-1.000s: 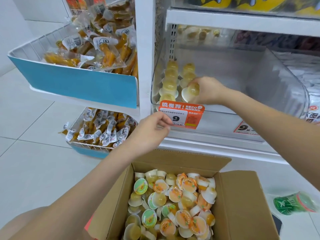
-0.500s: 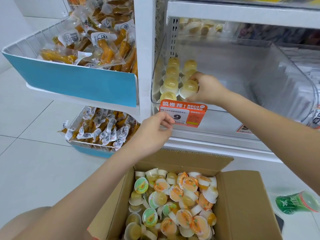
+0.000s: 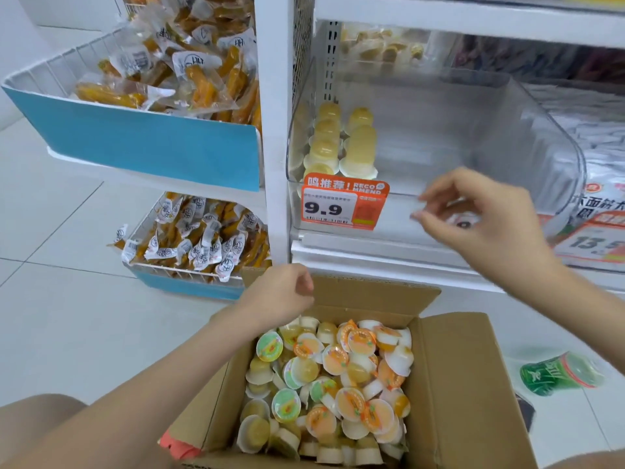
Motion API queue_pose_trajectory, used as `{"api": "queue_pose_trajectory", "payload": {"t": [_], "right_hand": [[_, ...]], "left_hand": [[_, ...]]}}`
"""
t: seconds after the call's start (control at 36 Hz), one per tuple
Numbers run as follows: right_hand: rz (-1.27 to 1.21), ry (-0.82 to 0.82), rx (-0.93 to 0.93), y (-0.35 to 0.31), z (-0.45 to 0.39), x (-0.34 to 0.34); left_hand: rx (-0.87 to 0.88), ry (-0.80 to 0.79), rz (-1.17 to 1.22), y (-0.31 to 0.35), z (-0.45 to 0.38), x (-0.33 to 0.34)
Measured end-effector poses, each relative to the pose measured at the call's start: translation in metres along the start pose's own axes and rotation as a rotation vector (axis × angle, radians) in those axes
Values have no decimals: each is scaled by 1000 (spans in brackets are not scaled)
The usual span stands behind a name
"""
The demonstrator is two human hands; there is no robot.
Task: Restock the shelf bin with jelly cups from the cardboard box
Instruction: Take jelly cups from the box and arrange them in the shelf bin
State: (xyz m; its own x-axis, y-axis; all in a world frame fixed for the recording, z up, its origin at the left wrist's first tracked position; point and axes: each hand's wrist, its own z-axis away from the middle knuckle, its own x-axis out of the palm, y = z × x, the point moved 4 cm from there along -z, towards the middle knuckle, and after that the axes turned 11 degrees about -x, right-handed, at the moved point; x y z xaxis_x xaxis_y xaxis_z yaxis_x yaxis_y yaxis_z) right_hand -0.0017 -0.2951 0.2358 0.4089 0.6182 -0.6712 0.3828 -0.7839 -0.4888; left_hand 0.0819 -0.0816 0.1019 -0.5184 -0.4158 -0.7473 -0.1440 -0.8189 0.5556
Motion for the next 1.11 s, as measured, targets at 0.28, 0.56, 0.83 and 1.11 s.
{"api": "queue_pose_trajectory", "payload": {"t": [0.28,0.56,0.83,1.11], "right_hand": [[-184,-835,277,48,154,174],[-82,-1069,220,55,217,297],[138,-961,-98,55,194,346],[483,-901,-138,64,203,396]], "left_hand": [[-198,-231,-427,-98,-8,85],[-437,-251,-439,-180,-11,145],[-536,-5,-60,-184,-45,175],[-343,67,-273,-183,-71,174]]}}
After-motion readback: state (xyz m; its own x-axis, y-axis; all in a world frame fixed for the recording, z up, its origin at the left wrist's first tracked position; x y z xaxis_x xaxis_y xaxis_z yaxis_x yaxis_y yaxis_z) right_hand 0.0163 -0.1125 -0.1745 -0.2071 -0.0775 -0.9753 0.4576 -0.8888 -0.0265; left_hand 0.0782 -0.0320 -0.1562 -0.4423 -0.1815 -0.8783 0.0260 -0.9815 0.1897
